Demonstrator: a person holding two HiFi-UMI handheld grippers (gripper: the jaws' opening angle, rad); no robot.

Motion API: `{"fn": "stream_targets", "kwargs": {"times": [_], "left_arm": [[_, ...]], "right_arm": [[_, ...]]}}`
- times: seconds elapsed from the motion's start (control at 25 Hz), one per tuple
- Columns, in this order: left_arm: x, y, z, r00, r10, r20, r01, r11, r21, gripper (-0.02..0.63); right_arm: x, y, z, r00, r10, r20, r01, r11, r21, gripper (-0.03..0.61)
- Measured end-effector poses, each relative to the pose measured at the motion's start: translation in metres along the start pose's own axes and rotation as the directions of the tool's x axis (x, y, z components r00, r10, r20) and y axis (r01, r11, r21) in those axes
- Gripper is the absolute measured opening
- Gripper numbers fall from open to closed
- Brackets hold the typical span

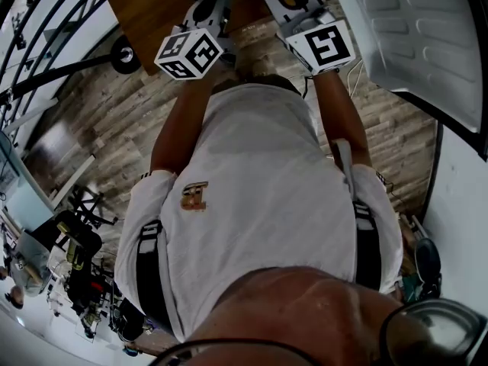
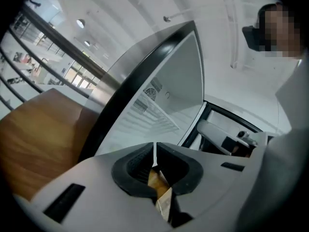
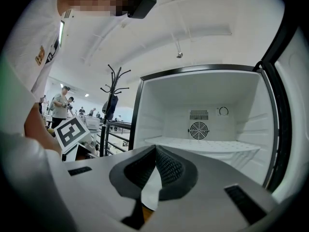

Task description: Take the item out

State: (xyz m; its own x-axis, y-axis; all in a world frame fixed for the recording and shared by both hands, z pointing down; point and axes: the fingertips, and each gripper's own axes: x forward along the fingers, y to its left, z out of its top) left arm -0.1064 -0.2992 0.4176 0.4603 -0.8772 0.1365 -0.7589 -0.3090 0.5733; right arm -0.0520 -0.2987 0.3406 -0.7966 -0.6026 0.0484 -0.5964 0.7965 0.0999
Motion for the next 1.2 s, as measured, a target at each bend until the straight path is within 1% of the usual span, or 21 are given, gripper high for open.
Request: {"fn": "stream_targets", "kwargs": {"times": [0.12, 0.2, 0.28, 0.36, 0.44, 0.64, 0.88, 1.04, 1.2], "left_arm": [[0.003, 0.006, -0.010, 1.000, 0.023, -0.003, -0.023, 0.993, -0.113, 0.021], [0.004, 0.014, -0.016, 0.999, 0.047, -0.005, -0.047, 0.982, -0.184, 0.021], [0.006, 0.020, -0.024, 0.998, 0.070, -0.006, -0.069, 0.965, -0.254, 0.029], [0.009, 0.025, -0.032, 0.995, 0.095, -0.008, -0.093, 0.943, -0.320, 0.069], [0.012, 0.032, -0.041, 0.993, 0.118, -0.011, -0.114, 0.915, -0.387, 0.093], [0.018, 0.046, -0.060, 0.986, 0.164, -0.014, -0.146, 0.834, -0.532, 0.121], [0.025, 0.060, -0.075, 0.983, 0.182, -0.033, -0.161, 0.752, -0.639, 0.141], [0.035, 0.066, -0.083, 0.984, 0.175, -0.046, -0.160, 0.720, -0.675, 0.150], [0.044, 0.071, -0.088, 0.984, 0.171, -0.057, -0.160, 0.678, -0.717, 0.153]], "right_arm": [[-0.004, -0.003, 0.000, 1.000, 0.001, -0.009, -0.001, 1.000, 0.000, 0.034], [-0.005, -0.003, -0.001, 1.000, 0.002, -0.015, -0.002, 1.000, -0.001, 0.034], [-0.007, -0.005, -0.002, 1.000, 0.002, -0.019, -0.002, 1.000, -0.002, 0.032], [-0.010, -0.007, -0.003, 1.000, 0.001, -0.023, -0.001, 1.000, -0.004, 0.034], [-0.012, -0.011, -0.005, 1.000, 0.000, -0.030, 0.000, 1.000, -0.005, 0.034], [-0.017, -0.014, -0.009, 0.999, 0.004, -0.038, -0.004, 1.000, -0.004, 0.033], [-0.018, -0.012, -0.009, 0.999, 0.015, -0.039, -0.015, 1.000, 0.000, 0.034], [-0.018, -0.014, -0.014, 0.999, 0.018, -0.042, -0.018, 1.000, 0.006, 0.034], [-0.019, -0.016, -0.016, 0.999, 0.020, -0.039, -0.019, 1.000, 0.014, 0.034]]}}
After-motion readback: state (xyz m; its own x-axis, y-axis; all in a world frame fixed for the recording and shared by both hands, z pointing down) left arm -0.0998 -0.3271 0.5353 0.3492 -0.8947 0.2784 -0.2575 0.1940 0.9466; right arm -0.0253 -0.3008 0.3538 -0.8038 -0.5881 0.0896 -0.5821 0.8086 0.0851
